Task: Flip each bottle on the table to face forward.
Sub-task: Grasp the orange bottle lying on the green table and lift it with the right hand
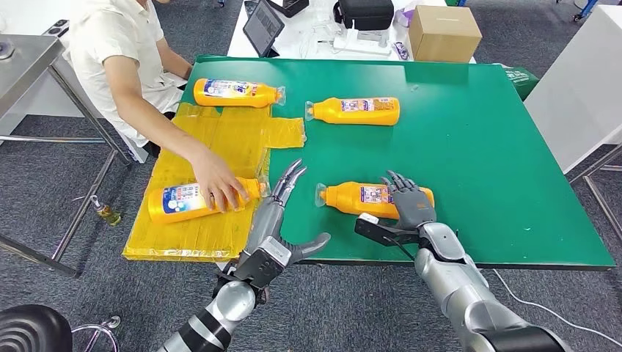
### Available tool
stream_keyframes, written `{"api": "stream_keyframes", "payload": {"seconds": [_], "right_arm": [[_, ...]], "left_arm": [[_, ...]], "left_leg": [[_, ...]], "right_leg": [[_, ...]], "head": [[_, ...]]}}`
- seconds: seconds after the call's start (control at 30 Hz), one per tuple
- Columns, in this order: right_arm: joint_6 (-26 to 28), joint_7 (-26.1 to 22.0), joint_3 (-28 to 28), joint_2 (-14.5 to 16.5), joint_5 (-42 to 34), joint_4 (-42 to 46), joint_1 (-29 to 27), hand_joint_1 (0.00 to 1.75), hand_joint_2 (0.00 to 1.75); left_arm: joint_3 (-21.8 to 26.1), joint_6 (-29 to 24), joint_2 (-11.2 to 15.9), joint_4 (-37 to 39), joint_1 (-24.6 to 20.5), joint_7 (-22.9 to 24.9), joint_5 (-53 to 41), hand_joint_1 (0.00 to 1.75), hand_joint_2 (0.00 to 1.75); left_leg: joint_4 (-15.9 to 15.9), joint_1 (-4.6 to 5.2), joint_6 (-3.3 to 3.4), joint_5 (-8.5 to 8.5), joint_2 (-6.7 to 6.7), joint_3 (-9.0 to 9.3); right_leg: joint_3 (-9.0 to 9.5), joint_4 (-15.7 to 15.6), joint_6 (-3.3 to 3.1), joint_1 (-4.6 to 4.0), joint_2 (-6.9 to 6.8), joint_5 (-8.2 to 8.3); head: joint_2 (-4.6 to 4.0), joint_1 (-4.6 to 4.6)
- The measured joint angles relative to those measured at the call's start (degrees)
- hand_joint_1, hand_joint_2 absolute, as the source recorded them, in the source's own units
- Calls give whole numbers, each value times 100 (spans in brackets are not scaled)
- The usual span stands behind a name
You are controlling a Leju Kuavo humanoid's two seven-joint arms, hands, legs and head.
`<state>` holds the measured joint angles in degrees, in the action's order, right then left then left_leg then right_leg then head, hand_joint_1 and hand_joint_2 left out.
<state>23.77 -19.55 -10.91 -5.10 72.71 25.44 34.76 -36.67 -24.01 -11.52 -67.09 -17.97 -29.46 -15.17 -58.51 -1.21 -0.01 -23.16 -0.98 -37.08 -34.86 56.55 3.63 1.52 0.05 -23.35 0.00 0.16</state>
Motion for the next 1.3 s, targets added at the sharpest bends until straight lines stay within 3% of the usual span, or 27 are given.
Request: {"api": "stream_keyframes", "payload": {"seconds": [0.17,0.37,0.67,0.83,0.97,1.1,1.3], "right_arm": [[-443,124,-291,-190,11,-80,182,175,175],[-742,294,-477,-336,-95,-106,270,175,175],[-1151,-665,-419,-450,-1633,76,158,175,175],[-1061,-1443,-296,-288,-3055,760,-345,175,175],[-995,-1617,-372,-18,-3849,1838,-1002,175,175],[-988,-1596,-540,156,-4093,2630,-1344,175,175],[-901,-1749,-709,216,-4385,3113,-1492,175,175]], "left_arm": [[-7,39,15,-97,1,19,48,0,175],[-7,81,28,-180,12,25,57,0,175],[1,597,62,-391,90,71,587,0,175],[172,798,-51,-544,276,291,2135,0,175],[301,1006,-144,-558,408,619,3584,0,175],[330,1085,-164,-558,454,681,3999,0,175],[341,1127,-166,-562,469,750,4338,0,175]], "left_leg": [[0,0,1,1,-7,6],[-1,1,1,1,-13,17],[0,-1,1,-2,-6,27],[2,-3,-2,-9,11,35],[3,-7,-3,-8,11,22],[3,-8,-3,-6,6,3],[2,0,-2,-7,5,-8]], "right_leg": [[11,-1,0,0,-3,0],[23,-2,1,1,-6,0],[32,-3,1,-1,-2,0],[32,-2,-1,-5,10,0],[19,0,-1,-10,11,0],[2,1,-2,-10,7,-1],[-4,1,-1,2,6,-1]], "head": [[0,3],[0,2],[0,3],[0,1],[0,0],[0,1],[0,3]]}}
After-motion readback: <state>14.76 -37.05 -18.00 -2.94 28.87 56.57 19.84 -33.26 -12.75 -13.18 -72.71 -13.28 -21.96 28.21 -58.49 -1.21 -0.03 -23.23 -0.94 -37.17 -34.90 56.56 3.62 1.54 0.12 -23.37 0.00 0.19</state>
